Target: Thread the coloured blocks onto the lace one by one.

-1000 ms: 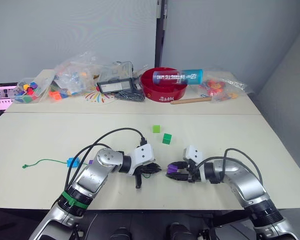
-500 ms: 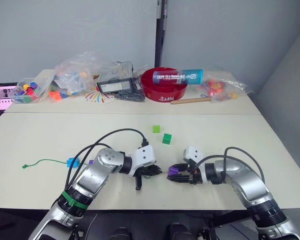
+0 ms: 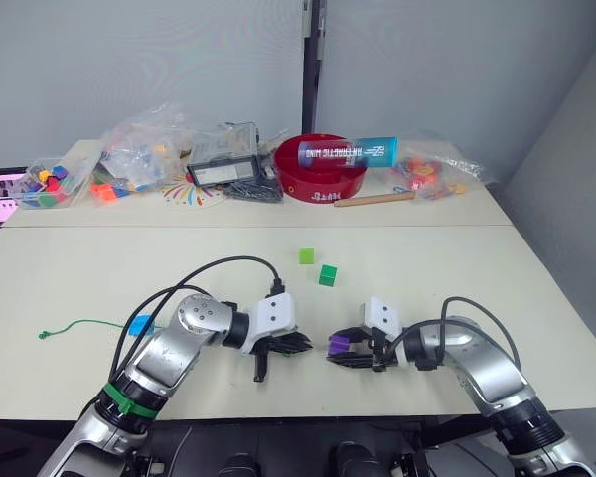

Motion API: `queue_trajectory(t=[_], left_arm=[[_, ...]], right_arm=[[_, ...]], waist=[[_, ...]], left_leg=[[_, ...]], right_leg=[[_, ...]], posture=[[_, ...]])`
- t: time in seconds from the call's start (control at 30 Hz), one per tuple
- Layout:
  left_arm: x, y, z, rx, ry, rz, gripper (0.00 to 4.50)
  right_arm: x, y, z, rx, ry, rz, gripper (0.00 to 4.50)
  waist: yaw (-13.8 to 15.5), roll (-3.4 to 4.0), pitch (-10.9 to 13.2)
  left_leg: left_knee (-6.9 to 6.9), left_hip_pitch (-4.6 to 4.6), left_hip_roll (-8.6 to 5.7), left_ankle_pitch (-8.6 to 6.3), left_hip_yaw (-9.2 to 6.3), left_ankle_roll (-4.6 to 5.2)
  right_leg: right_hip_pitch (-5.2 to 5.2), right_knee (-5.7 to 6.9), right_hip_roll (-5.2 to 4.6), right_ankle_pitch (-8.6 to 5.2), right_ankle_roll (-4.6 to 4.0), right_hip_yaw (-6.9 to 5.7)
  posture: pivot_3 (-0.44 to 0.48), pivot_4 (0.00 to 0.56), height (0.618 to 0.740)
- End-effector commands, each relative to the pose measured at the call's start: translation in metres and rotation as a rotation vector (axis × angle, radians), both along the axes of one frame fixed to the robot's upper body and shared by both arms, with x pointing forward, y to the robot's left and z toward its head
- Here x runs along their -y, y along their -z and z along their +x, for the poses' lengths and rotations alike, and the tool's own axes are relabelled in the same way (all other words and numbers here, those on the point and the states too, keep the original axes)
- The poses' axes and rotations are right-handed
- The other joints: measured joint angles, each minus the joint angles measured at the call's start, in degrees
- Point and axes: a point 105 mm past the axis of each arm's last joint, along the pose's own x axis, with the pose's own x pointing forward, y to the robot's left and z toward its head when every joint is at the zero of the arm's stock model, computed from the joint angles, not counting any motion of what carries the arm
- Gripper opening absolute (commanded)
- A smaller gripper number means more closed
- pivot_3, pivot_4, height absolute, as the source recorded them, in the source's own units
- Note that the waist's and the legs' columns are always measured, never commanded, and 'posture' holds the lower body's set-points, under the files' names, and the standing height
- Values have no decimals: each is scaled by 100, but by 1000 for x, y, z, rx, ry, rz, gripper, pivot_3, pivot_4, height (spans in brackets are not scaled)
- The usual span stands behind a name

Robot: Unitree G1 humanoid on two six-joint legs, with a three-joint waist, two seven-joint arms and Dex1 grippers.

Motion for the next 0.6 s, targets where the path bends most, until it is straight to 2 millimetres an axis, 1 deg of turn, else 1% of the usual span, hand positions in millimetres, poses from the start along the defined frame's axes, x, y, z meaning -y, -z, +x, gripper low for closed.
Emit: queue_trajectory(t=[0.03, 0.2, 0.6], left_arm=[[7, -14, -6, 38, 33, -51, 0], [6, -12, -8, 23, 6, -66, 0], [-4, -7, -9, -3, -21, -66, 0]], right_arm=[[6, 14, -2, -44, 9, -50, 1387], [7, 14, -2, -44, 9, -51, 1387], [9, 15, -2, -49, 15, -57, 1387]], waist=[[1, 0, 0], [7, 0, 0], [6, 0, 0]], left_leg=[[0, 0, 0, 0, 0, 0], [1, 1, -1, 0, 0, 0], [0, 1, -1, 0, 0, 0]], right_leg=[[0, 0, 0, 0, 0, 0], [2, 0, -1, 0, 0, 1], [2, 0, -1, 0, 0, 0]], posture=[[0, 150, 731], [0, 150, 731], [0, 150, 731]])
